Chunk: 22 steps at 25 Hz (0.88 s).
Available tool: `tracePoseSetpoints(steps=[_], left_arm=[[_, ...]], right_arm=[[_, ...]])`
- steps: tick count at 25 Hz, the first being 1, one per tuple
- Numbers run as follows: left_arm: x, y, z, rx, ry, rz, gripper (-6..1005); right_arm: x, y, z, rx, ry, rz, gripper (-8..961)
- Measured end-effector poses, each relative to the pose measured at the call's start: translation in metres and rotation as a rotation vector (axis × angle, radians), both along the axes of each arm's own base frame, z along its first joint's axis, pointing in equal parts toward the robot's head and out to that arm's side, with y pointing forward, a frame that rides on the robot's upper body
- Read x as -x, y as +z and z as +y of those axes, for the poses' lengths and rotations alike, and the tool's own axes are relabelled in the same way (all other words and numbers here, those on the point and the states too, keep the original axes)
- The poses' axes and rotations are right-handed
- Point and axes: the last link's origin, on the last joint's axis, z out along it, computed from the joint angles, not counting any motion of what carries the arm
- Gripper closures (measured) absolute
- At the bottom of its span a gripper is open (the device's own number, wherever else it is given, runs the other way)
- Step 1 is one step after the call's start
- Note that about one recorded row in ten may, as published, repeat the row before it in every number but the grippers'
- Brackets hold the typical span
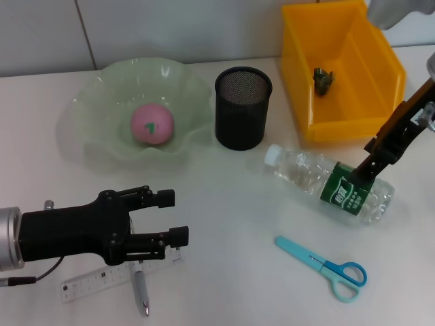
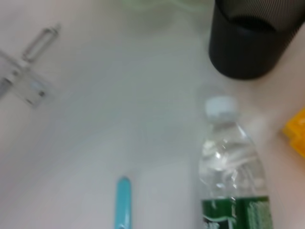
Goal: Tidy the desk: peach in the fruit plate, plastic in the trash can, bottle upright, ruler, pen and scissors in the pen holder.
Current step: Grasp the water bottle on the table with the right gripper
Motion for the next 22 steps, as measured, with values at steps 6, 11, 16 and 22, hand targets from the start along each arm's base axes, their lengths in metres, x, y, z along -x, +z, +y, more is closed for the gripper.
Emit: tracePoseSetpoints(steps=[6,11,16,22], left_arm=[[0.0,-0.001,0.0,0.001,0.0,-0.001,164],[-0.001,0.0,0.0,0.002,0.001,-0.002,164],[-0.002,0.0,0.001,0.002,-0.002,-0.002,164],[-0.002,0.0,0.001,0.003,0.001,-0.005,164]], right_arm=[[-0.009,-0.015,0.006,-0.007,-0.009,-0.109,179],[-0.015,-0.023,0.01,-0.007,-0.009,-0.121,179],[-0.017,-0.031,0.013,-0.005,0.009,-0.132,179],[-0.014,-0.032,0.017,-0.033,0.036,-0.118,180]])
